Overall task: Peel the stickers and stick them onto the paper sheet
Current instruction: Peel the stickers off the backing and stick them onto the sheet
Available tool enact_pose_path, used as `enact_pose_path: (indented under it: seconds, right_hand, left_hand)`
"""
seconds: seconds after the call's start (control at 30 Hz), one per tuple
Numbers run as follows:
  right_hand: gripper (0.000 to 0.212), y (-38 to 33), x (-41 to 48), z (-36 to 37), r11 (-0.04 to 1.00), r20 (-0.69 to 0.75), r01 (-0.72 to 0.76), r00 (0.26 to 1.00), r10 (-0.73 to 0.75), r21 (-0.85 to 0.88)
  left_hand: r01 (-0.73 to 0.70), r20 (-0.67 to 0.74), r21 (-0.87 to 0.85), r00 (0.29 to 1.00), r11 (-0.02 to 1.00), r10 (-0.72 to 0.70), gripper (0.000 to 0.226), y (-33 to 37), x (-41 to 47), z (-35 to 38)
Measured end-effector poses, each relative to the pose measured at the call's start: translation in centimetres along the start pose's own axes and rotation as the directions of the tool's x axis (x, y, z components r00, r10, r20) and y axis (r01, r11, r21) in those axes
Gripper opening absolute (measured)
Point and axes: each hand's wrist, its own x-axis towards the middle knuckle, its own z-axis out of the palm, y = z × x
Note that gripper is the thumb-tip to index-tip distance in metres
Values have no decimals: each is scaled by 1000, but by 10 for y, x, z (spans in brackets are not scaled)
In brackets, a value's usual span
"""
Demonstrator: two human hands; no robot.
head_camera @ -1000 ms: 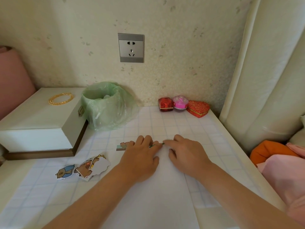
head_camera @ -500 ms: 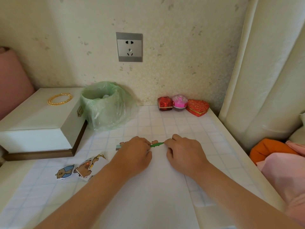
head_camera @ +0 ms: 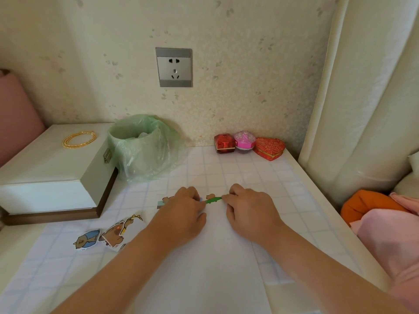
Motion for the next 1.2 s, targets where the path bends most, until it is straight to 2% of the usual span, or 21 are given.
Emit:
enact_pose_path:
  seconds: [0.13,0.23,0.53,0.67,0.77,0.87,0.97,1.1,1.2]
  right_hand:
    - [22,-2,0,-2,999,-7,-6,1000,6,-34]
    - [22,0,-2,-1,1000,-9,14,1000,-14,5]
    - [18,-3,2,-7,999,66,-11,998,14,-38]
    - [5,-5,10,-14,996,85,-49,995,56,-73]
    - [17,-14,17,-20,994,141,-96,985,103,-51]
    - [29,-36,26,-30,995,146,-87,986,78,56]
    - [29,-65,35,-36,980,169,-54,985,21,192]
    - [31,-103,46,-40,928,271,-22,959,-87,373]
    - [29,-133,53,-38,903,325,13,931,-168,430]
  left_hand:
    - [27,-20,-60,999,998,-28,34,-3,0,0]
    - [17,-58,-78,998,997,-22,37,-2,-2,2]
    - [10,-32,-29,999,1000,-11,38,0,-1,2]
    - [1,-48,-97,999,995,-6,36,-6,-3,4]
    - [-27,-96,-207,995,978,7,36,-13,-9,3]
    - [-56,-196,-144,980,988,27,32,-27,-21,-7]
    - [3,-251,-137,967,991,-38,21,-48,-38,-23]
    - [143,-149,-154,975,978,-166,19,-79,-69,-44]
    - [231,-26,-233,969,945,-244,25,-106,-91,-62]
